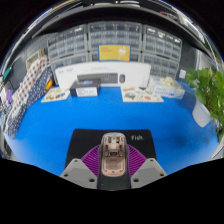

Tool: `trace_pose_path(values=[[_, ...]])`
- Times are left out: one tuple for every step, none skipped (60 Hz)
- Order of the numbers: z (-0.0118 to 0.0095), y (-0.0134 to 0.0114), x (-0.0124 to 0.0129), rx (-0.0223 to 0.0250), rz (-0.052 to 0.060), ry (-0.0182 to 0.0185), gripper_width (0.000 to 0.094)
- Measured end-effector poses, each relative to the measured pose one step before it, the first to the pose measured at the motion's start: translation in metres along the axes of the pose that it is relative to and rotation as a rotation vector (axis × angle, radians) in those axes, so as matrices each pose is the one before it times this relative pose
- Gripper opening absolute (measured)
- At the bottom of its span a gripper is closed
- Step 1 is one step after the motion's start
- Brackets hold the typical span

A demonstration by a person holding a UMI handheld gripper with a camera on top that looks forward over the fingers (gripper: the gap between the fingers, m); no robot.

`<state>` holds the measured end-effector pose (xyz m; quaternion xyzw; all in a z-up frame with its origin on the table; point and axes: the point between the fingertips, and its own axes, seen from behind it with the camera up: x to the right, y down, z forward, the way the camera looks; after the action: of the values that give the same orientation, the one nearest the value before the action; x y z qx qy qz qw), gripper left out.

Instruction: Arrange mouse

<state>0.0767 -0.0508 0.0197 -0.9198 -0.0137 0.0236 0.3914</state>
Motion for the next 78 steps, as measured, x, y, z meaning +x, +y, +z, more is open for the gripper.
trace_pose_path(values=[[0.00355, 0.00625, 0.00029, -0.01143, -0.0034, -0.00007, 0.0329], [0.00351, 0.00576, -0.00004, -0.01009, -0.0021, -0.00164, 0.0329], [0.00151, 0.00239, 0.00159, -0.01769, -0.0028, -0.00529, 0.0327], [0.00311, 0.00806, -0.00252, -0.00279, 0.0028, 0.00087, 0.0331], [0.00270, 0.00481, -0.00082, -0.00741, 0.0024, -0.00095, 0.0331], [0.00234, 0.00466, -0.00070, -0.00689, 0.0021, -0.00018, 0.0330], [0.00112, 0.00176, -0.00019, 0.00373, 0.0014, 0.00118, 0.0336], [0.00096, -0.00074, 0.00000, 0.01381, 0.0030, 0.00150, 0.0337], [0.00055, -0.00031, -0.00052, 0.01084, 0.0068, 0.00041, 0.0337], [0.00110, -0.00088, 0.00158, 0.00072, 0.0060, -0.00337, 0.0339], [0.00003, 0.00112, -0.00062, 0.00258, 0.0059, 0.00004, 0.0349], [-0.00006, -0.00023, 0.00016, 0.00329, 0.0017, 0.00014, 0.0354], [0.00014, 0.00020, 0.00008, 0.00237, -0.0020, 0.00134, 0.0355], [0.00018, 0.00014, 0.00015, 0.00127, -0.0047, 0.00220, 0.0359], [0.00002, 0.00002, 0.00010, 0.00184, -0.0050, 0.00247, 0.0362], [0.00011, 0.00000, 0.00013, 0.00176, -0.0041, 0.00212, 0.0367], [0.00017, 0.00016, -0.00011, 0.00238, -0.0026, 0.00147, 0.0389], [0.00122, -0.00086, 0.00013, 0.00317, -0.0018, 0.00087, 0.0388], [-0.00013, -0.00030, -0.00012, 0.00502, 0.0015, 0.00132, 0.0402], [-0.00003, -0.00007, -0.00010, 0.00353, 0.0018, 0.00103, 0.0406], [-0.00013, -0.00038, 0.00019, 0.00544, 0.0024, 0.00022, 0.0413], [-0.00010, 0.00047, 0.00042, 0.00619, 0.0037, 0.00088, 0.0423], [-0.00011, -0.00101, -0.00014, 0.00512, 0.0018, -0.00141, 0.0428], [-0.00017, -0.00033, 0.00012, 0.00562, 0.0026, -0.00098, 0.0436], [0.00006, 0.00017, 0.00006, 0.00511, 0.0032, -0.00103, 0.0443], [0.00022, -0.00072, -0.00013, 0.00203, 0.0014, -0.00114, 0.0449], [0.00002, -0.00010, 0.00023, 0.00166, 0.0017, -0.00010, 0.0459], [0.00003, -0.00001, -0.00040, -0.00028, 0.0017, -0.00219, 0.0465], [0.00001, 0.00019, -0.00057, -0.00239, 0.0019, -0.00131, 0.0467], [-0.00014, 0.00031, -0.00034, -0.00372, 0.0015, 0.00033, 0.0476], [-0.00034, 0.00011, -0.00090, -0.00560, 0.0013, -0.00010, 0.0497], [-0.00067, 0.00035, -0.00110, -0.00698, -0.0007, -0.00142, 0.0567], [-0.00067, 0.00038, -0.00138, -0.00900, -0.0028, -0.00260, 0.0617], [-0.00094, 0.00105, -0.00129, -0.01144, -0.0026, -0.00141, 0.0662], [-0.00124, 0.00114, -0.00017, -0.01253, -0.0026, 0.00271, 0.0707], [-0.00130, 0.00053, 0.00046, -0.01018, -0.0037, 0.00599, 0.0753], [-0.00196, 0.00017, 0.00063, -0.00572, -0.0045, 0.00747, 0.0798], [-0.00210, -0.00128, -0.00029, -0.00125, -0.0057, 0.00469, 0.0843], [-0.00251, -0.00176, -0.00102, 0.00075, -0.0060, 0.00102, 0.0869], [-0.00333, -0.00191, 0.00063, 0.00252, -0.0048, 0.00816, 0.0864], [-0.00393, -0.00178, -0.00021, 0.00273, -0.0062, 0.00533, 0.0859], [-0.00418, -0.00190, -0.00076, 0.00393, -0.0046, 0.00256, 0.0860], [-0.00490, -0.00219, -0.00109, 0.00491, -0.0020, 0.00252, 0.0863], [-0.00539, -0.00256, -0.00155, 0.00657, 0.0010, 0.00145, 0.0863], [-0.00579, -0.00289, -0.00171, 0.00897, 0.0019, -0.00072, 0.0862], [-0.00649, -0.00313, -0.00218, 0.00999, 0.0018, -0.00255, 0.0864], [-0.00665, -0.00322, -0.00233, 0.01054, 0.0018, -0.00379, 0.0864], [-0.00719, -0.00312, -0.00222, 0.00984, 0.0023, -0.00342, 0.0867], [-0.00933, -0.00447, -0.00229, 0.00336, 0.0029, -0.00039, 0.0869], [-0.00708, -0.00240, -0.00187, 0.00921, 0.0013, -0.00098, 0.0868], [-0.00676, -0.00176, -0.00079, 0.01306, 0.0000, -0.00174, 0.0869], [-0.00749, -0.00244, -0.00189, 0.00910, 0.0007, -0.00084, 0.0872], [-0.00783, -0.00249, -0.00198, 0.00883, 0.0009, -0.00165, 0.0872], [-0.00809, -0.00261, -0.00193, 0.00898, 0.0011, -0.00136, 0.0870], [-0.00877, -0.00358, -0.00304, 0.00575, 0.0022, -0.00031, 0.0870], [-0.00826, -0.00280, -0.00199, 0.01026, 0.0014, -0.00184, 0.0871], [-0.00732, -0.00251, -0.00232, 0.01155, 0.0021, -0.00153, 0.0876], [-0.00915, -0.00216, -0.00189, 0.01238, 0.0016, -0.00325, 0.0873], [-0.00832, -0.00255, -0.00220, 0.01085, 0.0020, -0.00179, 0.0872], [-0.00815, -0.00244, -0.00185, 0.01067, 0.0020, -0.00099, 0.0870], [-0.00787, -0.00217, -0.00164, 0.00996, 0.0016, -0.00043, 0.0869], [-0.00716, -0.00257, -0.00244, 0.00852, 0.0025, 0.00065, 0.0870], [-0.00756, -0.00168, -0.00165, 0.00970, 0.0018, -0.00028, 0.0870], [-0.00747, -0.00205, -0.00253, 0.00759, 0.0012, 0.00072, 0.0869], [-0.00667, -0.00071, -0.00042, 0.01053, -0.0011, -0.00233, 0.0869], [-0.00650, -0.00067, -0.00190, 0.00731, 0.0004, -0.00162, 0.0869], [-0.00634, -0.00080, -0.00201, 0.00627, 0.0006, -0.00200, 0.0867], [-0.00651, -0.00056, -0.00174, 0.00549, 0.0009, -0.00274, 0.0864], [-0.00630, -0.00118, -0.00298, 0.00368, 0.0009, -0.00166, 0.0867], [-0.00565, -0.00050, -0.00174, 0.00593, -0.0009, -0.00176, 0.0865], [-0.00551, -0.00044, -0.00130, 0.00563, -0.0014, -0.00041, 0.0866], [-0.00516, -0.00013, -0.00108, 0.00420, -0.0008, 0.00062, 0.0869], [-0.00470, -0.00038, -0.00120, 0.00294, -0.0018, 0.00166, 0.0868], [-0.00478, -0.00018, -0.00073, 0.00345, -0.0032, 0.00124, 0.0868], [-0.00457, 0.00091, -0.00021, 0.00450, -0.0045, 0.00173, 0.0868], [-0.00416, 0.00013, -0.00040, 0.00339, -0.0047, 0.00194, 0.0866], [-0.00381, 0.00033, -0.00044, 0.00371, -0.0043, 0.00238, 0.0866], [-0.00334, 0.00031, -0.00047, 0.00394, -0.0032, 0.00259, 0.0866]])
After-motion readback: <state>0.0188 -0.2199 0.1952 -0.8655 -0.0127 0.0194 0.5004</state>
